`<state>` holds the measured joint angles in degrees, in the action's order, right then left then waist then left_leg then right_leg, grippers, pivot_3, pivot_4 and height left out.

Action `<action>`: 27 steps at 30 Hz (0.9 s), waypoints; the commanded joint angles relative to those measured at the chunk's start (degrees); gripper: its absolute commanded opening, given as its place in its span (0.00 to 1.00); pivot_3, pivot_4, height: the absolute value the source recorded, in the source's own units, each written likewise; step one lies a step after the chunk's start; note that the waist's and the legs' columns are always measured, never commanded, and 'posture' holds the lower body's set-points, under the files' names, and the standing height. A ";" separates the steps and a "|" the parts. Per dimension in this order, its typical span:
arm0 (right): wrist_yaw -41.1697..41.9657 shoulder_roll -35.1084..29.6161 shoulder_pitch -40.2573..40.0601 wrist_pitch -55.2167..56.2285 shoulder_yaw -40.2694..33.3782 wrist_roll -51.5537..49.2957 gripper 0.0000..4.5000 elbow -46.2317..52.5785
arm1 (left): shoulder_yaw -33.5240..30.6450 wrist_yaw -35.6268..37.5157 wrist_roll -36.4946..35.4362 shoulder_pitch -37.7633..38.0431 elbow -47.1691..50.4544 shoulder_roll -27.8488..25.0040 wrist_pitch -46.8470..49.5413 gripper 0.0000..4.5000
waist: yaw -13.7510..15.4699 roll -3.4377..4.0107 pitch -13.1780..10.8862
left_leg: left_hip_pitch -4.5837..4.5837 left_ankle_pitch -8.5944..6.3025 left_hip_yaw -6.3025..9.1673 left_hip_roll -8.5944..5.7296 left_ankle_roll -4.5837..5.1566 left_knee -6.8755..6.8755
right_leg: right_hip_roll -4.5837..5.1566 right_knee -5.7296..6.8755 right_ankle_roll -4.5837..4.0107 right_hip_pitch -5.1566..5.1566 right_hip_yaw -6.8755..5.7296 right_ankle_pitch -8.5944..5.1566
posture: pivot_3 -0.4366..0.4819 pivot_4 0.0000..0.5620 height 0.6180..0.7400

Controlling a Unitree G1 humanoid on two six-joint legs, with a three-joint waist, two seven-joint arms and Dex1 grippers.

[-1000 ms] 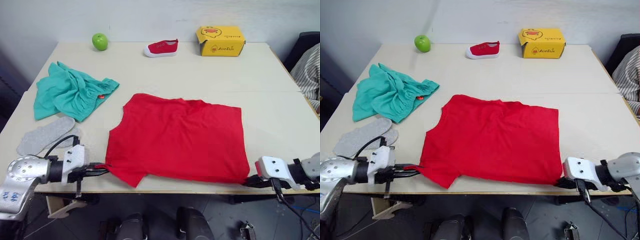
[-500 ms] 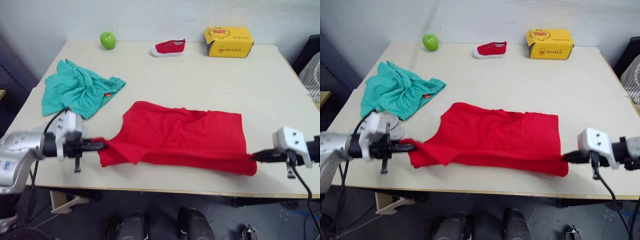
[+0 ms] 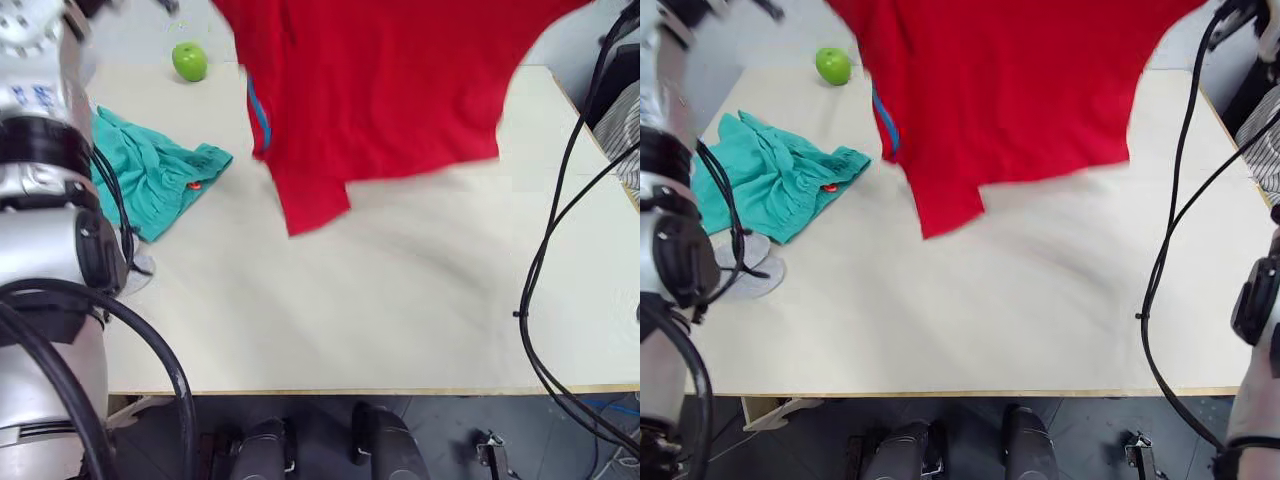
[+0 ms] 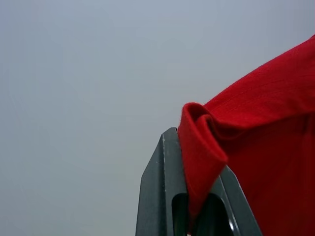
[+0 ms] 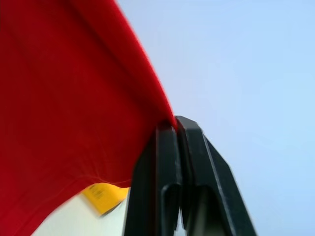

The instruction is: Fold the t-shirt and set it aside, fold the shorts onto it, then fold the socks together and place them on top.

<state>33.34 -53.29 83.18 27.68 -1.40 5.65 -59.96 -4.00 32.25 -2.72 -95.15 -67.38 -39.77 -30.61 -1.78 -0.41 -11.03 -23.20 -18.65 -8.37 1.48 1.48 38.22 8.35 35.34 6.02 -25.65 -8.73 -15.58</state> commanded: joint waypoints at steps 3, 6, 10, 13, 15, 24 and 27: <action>-4.93 -5.03 -2.49 11.19 0.62 4.52 0.01 -2.67 | -3.12 3.99 -0.67 -1.78 -1.10 -5.18 -9.99 0.00 | -0.10 0.01 -0.02 | -0.04 -0.02 -0.08 -0.09 0.04 -0.09 | 0.21 -0.13 0.00 0.00 -0.50 0.00 | 0.48 0.27 1.00; 0.83 -5.33 -12.27 13.86 0.70 2.89 0.01 -0.18 | -2.96 15.19 -3.02 5.94 2.22 -6.85 -11.25 0.00 | -0.04 0.01 -0.02 | -0.08 0.02 -0.18 -0.10 0.14 -0.01 | 0.22 -0.39 0.00 0.20 -0.54 0.00 | 0.48 0.27 1.00; 6.32 -5.06 -28.92 14.63 -0.31 -1.15 0.01 9.32 | -3.33 27.97 -9.10 24.20 14.14 -7.80 -4.70 0.00 | -0.03 0.13 -0.11 | 0.25 0.10 -0.15 0.00 0.28 0.53 | 0.21 -0.30 0.04 0.78 -0.54 0.03 | 0.48 0.27 1.00; 10.53 -7.00 -47.32 14.49 -0.23 -3.48 0.01 22.46 | -3.38 34.27 -15.10 49.60 36.67 -10.95 9.03 0.00 | -0.19 0.18 -0.15 | 0.73 0.11 -0.15 0.22 0.31 0.85 | 0.22 0.07 0.06 1.19 -0.35 0.11 | 0.48 0.27 1.00; 12.45 -8.66 -58.18 11.53 -1.60 -5.19 0.01 30.72 | -4.47 35.04 -17.84 64.02 50.96 -13.78 18.13 0.00 | -0.39 0.27 -0.31 | 0.80 0.11 0.03 0.35 0.29 0.79 | 0.23 0.17 0.03 1.07 -0.16 0.09 | 0.48 0.27 1.00; 22.91 -15.38 -87.96 -7.30 -8.37 -12.58 0.01 53.74 | -12.49 30.15 -21.79 97.80 80.22 -17.17 40.55 0.00 | 0.58 0.22 -0.47 | 1.98 -0.25 0.12 0.50 0.36 0.87 | 0.33 -0.10 -0.18 2.09 0.07 0.14 | 0.48 0.27 1.00; 27.35 -17.53 -92.40 -12.85 -9.25 -13.94 0.01 56.61 | -13.07 30.37 -23.00 99.56 82.67 -18.07 44.63 0.00 | 1.01 0.16 -0.43 | 2.02 -0.44 0.17 0.68 0.31 0.88 | 0.28 -0.19 -0.36 2.17 0.39 0.05 | 0.48 0.27 1.00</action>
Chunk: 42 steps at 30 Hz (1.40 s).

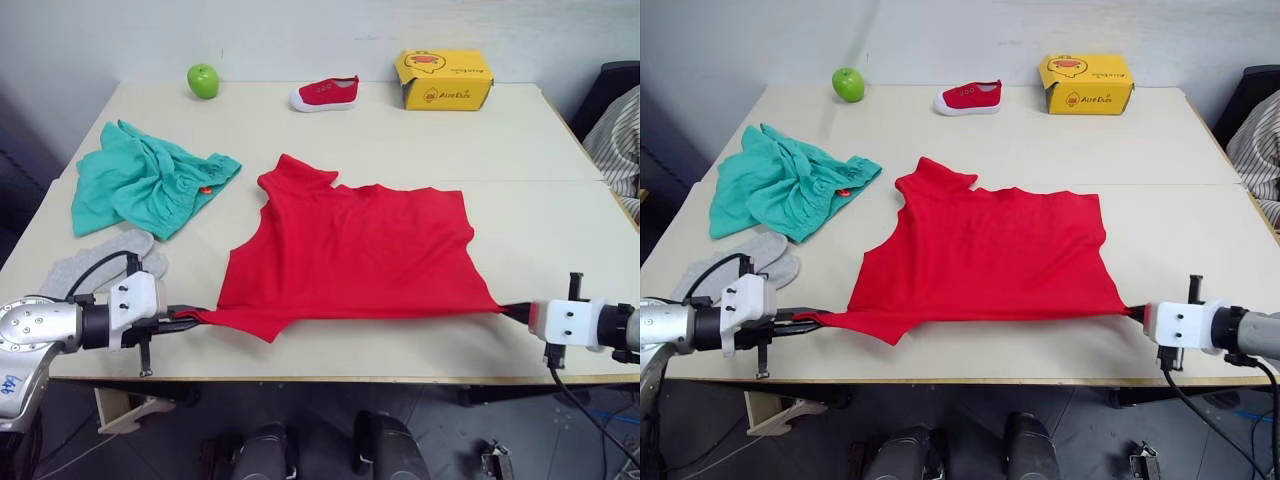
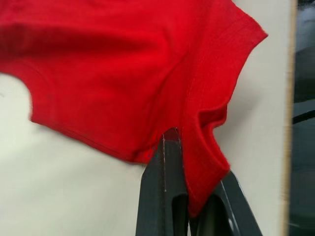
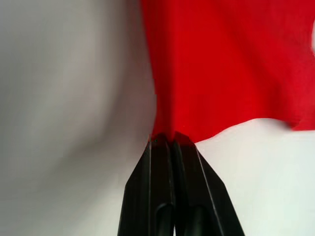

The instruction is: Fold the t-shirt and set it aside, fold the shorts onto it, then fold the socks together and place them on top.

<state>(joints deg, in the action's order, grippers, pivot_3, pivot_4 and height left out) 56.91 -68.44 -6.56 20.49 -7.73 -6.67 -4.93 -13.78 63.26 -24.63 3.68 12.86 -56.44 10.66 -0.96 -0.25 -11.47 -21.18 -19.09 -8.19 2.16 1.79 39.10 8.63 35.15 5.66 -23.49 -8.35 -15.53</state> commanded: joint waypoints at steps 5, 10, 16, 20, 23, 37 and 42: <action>8.63 -4.91 -5.14 -12.12 -4.57 -2.85 0.01 3.63 | -4.07 0.17 -0.73 0.51 2.35 -3.14 6.33 0.00 | 0.57 0.02 0.01 | -0.02 -0.07 -0.25 0.12 -0.13 0.01 | -0.18 0.07 -0.24 -0.18 -0.03 -0.14 | 0.48 0.27 1.00; 13.73 -5.30 -6.72 -15.26 -5.15 -5.34 0.01 5.91 | -3.48 0.95 -2.22 -0.76 3.55 -4.00 10.04 0.00 | 0.83 0.02 0.01 | -0.02 -0.08 -0.28 0.16 -0.12 0.02 | -0.21 -0.02 -0.24 -0.16 -0.37 -0.14 | 0.48 0.27 1.00; 17.15 -3.43 -2.16 -16.56 -3.69 -8.17 0.01 4.63 | -0.73 4.56 -2.97 -3.37 2.58 -6.04 13.18 0.00 | 0.82 0.02 0.01 | -0.02 -0.09 -0.27 0.17 -0.13 0.02 | -0.20 -0.01 -0.24 -0.18 -0.39 -0.14 | 0.48 0.27 1.00; 21.68 -3.22 2.64 -21.58 -1.74 -11.32 0.01 2.82 | 5.54 7.00 -0.49 -11.54 -3.43 -5.57 13.15 0.00 | 0.86 0.02 0.01 | -0.02 -0.09 -0.28 0.16 -0.13 0.04 | -0.20 0.02 -0.24 -0.17 -0.41 -0.14 | 0.48 0.27 1.00; 23.53 -2.65 7.16 -25.56 0.06 -12.35 0.01 0.95 | 10.04 8.59 1.34 -18.62 -9.33 -4.11 12.68 0.00 | 0.82 0.02 0.01 | -0.04 -0.08 -0.30 0.15 -0.13 0.11 | -0.20 0.11 -0.24 -0.19 -0.41 -0.14 | 0.48 0.27 1.00; 21.87 3.83 14.52 -30.28 1.85 -11.50 0.01 -3.20 | 17.82 7.48 9.73 -31.40 -23.88 1.81 9.76 0.00 | 0.72 0.00 0.01 | -0.08 -0.08 -0.36 0.12 -0.12 0.17 | -0.21 0.46 -0.25 -0.24 -0.43 -0.15 | 0.48 0.27 1.00; 20.43 5.86 16.19 -28.70 0.78 -11.67 0.01 -4.07 | 14.83 5.79 7.85 -30.40 -23.39 3.49 11.38 0.00 | 0.76 0.00 0.01 | -0.10 -0.08 -0.36 0.13 -0.12 0.18 | -0.20 0.45 -0.24 -0.24 -0.43 -0.15 | 0.48 0.27 1.00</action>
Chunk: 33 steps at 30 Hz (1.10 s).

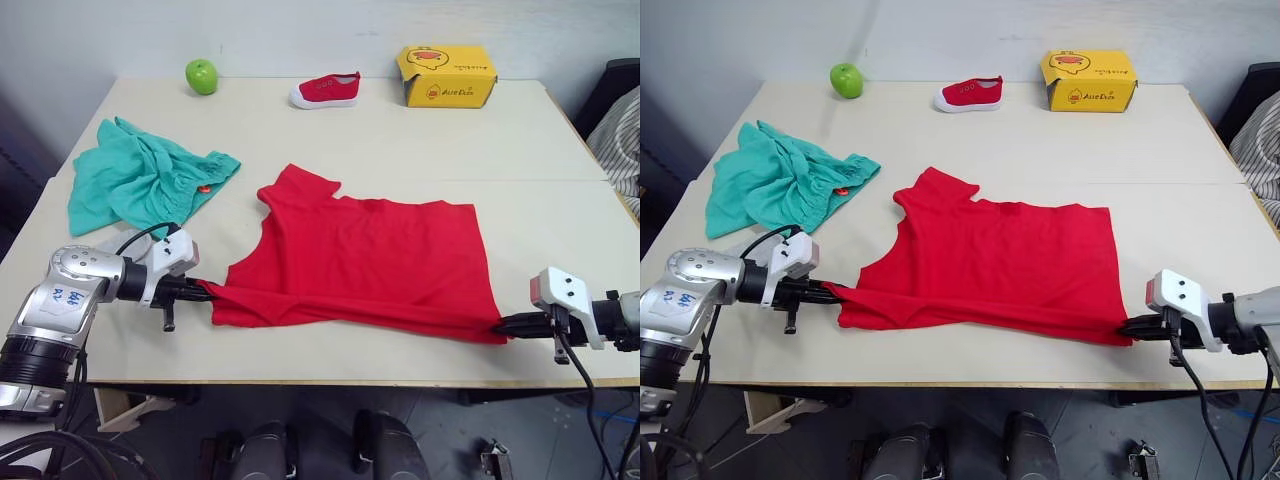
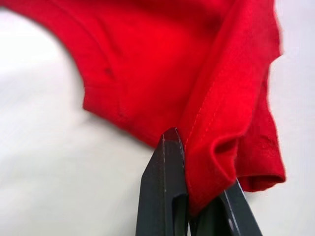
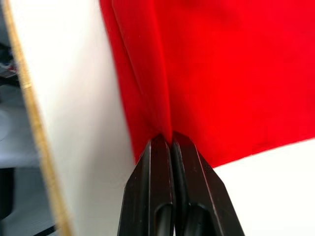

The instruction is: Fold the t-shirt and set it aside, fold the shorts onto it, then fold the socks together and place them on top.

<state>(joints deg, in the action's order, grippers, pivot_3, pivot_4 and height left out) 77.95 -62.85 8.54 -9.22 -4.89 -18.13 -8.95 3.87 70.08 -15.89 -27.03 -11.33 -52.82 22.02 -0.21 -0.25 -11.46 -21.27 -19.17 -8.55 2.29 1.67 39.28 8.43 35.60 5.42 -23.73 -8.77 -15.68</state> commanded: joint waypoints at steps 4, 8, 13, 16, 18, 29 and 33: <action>-1.31 1.02 1.80 0.83 -1.73 -0.07 0.01 -0.68 | -3.46 -1.99 -0.36 0.70 0.32 0.65 -0.87 0.00 | 0.01 0.00 0.00 | 0.00 0.00 0.00 0.00 0.00 0.01 | 0.01 0.02 0.00 0.00 0.00 0.00 | 0.48 0.27 1.00; -4.15 2.71 2.72 -1.49 -2.33 -0.82 0.01 -1.37 | -3.78 -3.80 -0.32 0.22 0.11 2.08 0.04 0.00 | 0.04 -0.01 0.01 | 0.00 0.00 0.01 -0.01 0.00 0.03 | 0.01 0.02 0.00 0.01 -0.01 0.00 | 0.48 0.27 1.00; -6.84 4.26 2.53 -1.85 -5.86 -2.81 0.29 -0.05 | -6.52 -7.95 -1.41 0.81 0.68 4.10 0.89 0.28 | 0.04 -0.01 0.01 | 0.00 0.00 0.01 -0.01 0.00 0.04 | 0.01 0.03 0.01 0.01 0.00 0.01 | 0.48 0.27 1.00; -9.50 5.50 1.45 -1.14 -10.43 -4.36 0.52 0.40 | -9.76 -11.37 -2.34 1.92 1.34 5.69 1.21 0.50 | 0.06 -0.01 0.01 | 0.00 0.00 0.02 0.00 0.00 0.03 | 0.02 0.04 0.01 0.01 0.00 0.01 | 0.48 0.27 1.00; -11.17 6.71 0.44 -1.92 -14.12 -6.43 0.69 1.14 | -12.04 -13.72 -2.77 3.35 1.79 6.81 0.58 0.66 | 0.06 -0.01 0.01 | 0.00 0.00 0.02 0.00 0.00 0.04 | 0.01 0.05 0.01 0.01 0.00 0.01 | 0.48 0.27 1.00; -10.13 13.75 -13.12 -2.32 -14.41 -11.79 0.16 23.87 | -17.50 -0.29 -9.68 15.44 14.06 3.57 -10.08 0.28 | 0.05 -0.04 0.03 | 0.04 -0.02 0.05 0.05 -0.03 0.02 | 0.02 0.00 0.01 0.04 0.01 0.01 | 0.48 0.27 1.00; -10.65 19.03 -12.47 7.34 -8.39 -6.30 0.00 21.27 | -12.31 2.59 -8.91 18.39 20.16 3.66 -10.59 0.01 | 0.12 -0.04 0.04 | 0.05 -0.04 0.05 0.00 -0.04 0.02 | 0.04 0.00 0.01 0.05 0.03 0.01 | 0.48 0.27 1.00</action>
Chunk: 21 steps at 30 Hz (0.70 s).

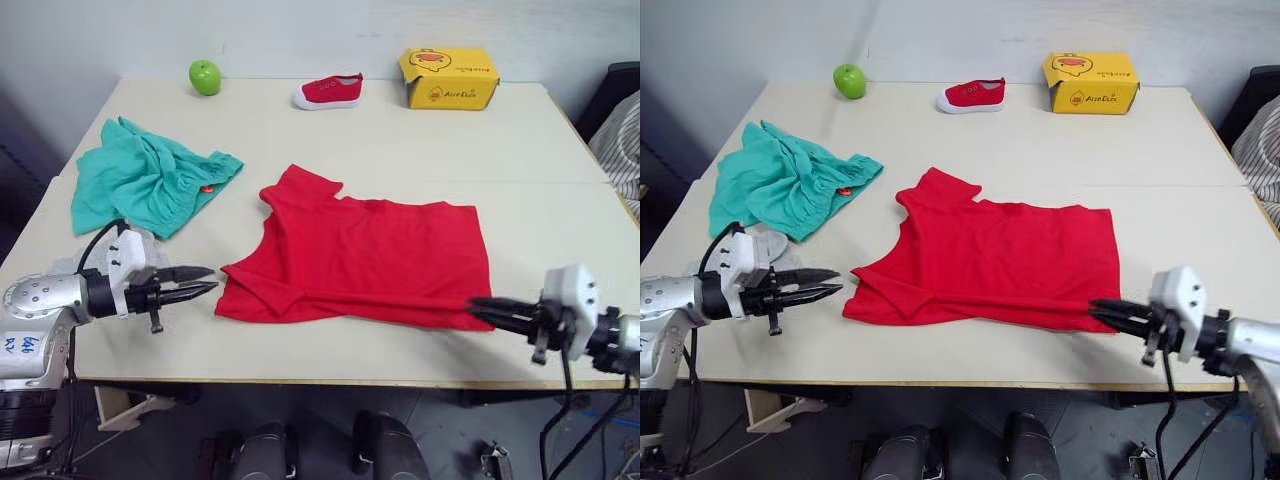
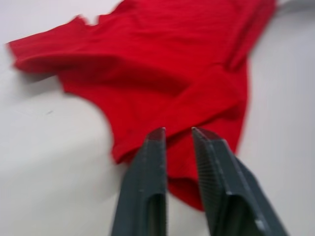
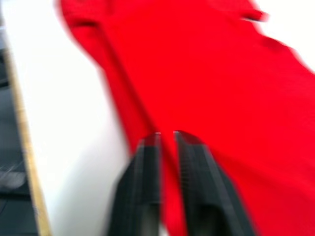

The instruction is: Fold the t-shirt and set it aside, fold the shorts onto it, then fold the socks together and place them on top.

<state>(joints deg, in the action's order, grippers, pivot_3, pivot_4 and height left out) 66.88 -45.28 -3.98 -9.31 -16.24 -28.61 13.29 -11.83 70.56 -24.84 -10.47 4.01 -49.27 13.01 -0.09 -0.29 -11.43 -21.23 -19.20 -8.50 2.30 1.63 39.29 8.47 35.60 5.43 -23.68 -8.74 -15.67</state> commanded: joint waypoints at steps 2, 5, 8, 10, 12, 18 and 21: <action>1.68 2.48 0.13 11.36 5.99 7.01 0.00 -3.89 | 6.64 2.31 2.08 3.22 6.59 1.28 -4.22 0.01 | -0.03 0.00 0.00 | 0.00 0.00 0.00 -0.01 0.00 -0.01 | 0.00 0.00 0.00 0.00 0.00 0.00 | 0.48 0.27 1.00; 0.75 4.69 2.59 15.80 8.71 9.64 0.00 -9.55 | 10.94 -0.29 5.59 2.77 5.27 4.91 -7.77 0.01 | -0.03 0.00 0.00 | 0.00 0.00 -0.01 -0.02 0.02 -0.01 | -0.02 -0.01 0.00 0.01 -0.01 0.00 | 0.48 0.27 1.00; 0.56 5.52 4.82 19.36 10.39 11.75 0.00 -14.13 | 13.68 -2.69 9.13 0.87 2.12 7.47 -10.50 0.01 | -0.10 0.00 0.00 | 0.02 0.02 -0.02 -0.04 0.05 -0.01 | -0.01 -0.02 0.00 0.00 0.01 0.00 | 0.48 0.27 1.00; -0.19 6.24 6.69 20.59 10.81 12.21 0.00 -16.86 | 15.01 -4.75 11.09 -1.49 -0.53 9.61 -11.94 0.01 | -0.11 0.00 0.00 | 0.04 0.03 -0.01 -0.02 0.04 0.00 | -0.01 0.00 0.00 0.00 0.00 0.00 | 0.48 0.27 1.00; -0.68 6.69 8.59 20.91 10.94 12.01 0.00 -19.23 | 15.85 -7.01 12.43 -4.38 -3.26 11.78 -12.41 0.01 | -0.10 0.00 0.00 | 0.02 0.04 -0.01 -0.02 0.05 0.00 | -0.01 0.01 0.00 0.00 -0.01 0.00 | 0.48 0.27 1.00; -1.00 6.73 11.15 21.81 11.02 12.76 0.00 -24.48 | 16.34 -10.26 14.84 -8.37 -8.91 13.57 -13.67 0.01 | -0.09 0.00 0.00 | 0.01 0.05 0.01 -0.02 0.07 -0.01 | -0.01 0.03 0.00 0.01 -0.06 0.00 | 0.48 0.27 1.00; -2.27 7.21 12.13 22.24 10.43 12.68 0.00 -26.87 | 16.39 -12.91 16.31 -9.72 -11.48 14.57 -14.73 0.01 | -0.14 0.00 0.01 | 0.02 0.05 0.00 -0.02 0.08 0.00 | 0.00 0.01 0.01 0.04 -0.06 0.01 | 0.48 0.27 1.00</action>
<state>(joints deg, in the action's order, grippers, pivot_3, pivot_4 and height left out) 65.89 -38.39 7.72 12.58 -4.81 -15.83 -12.13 4.94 59.57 -9.54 -19.18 -6.71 -35.38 -0.28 -0.23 -0.29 -11.42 -21.18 -19.15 -8.50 2.27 1.72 39.30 8.48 35.62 5.44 -23.62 -8.80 -15.66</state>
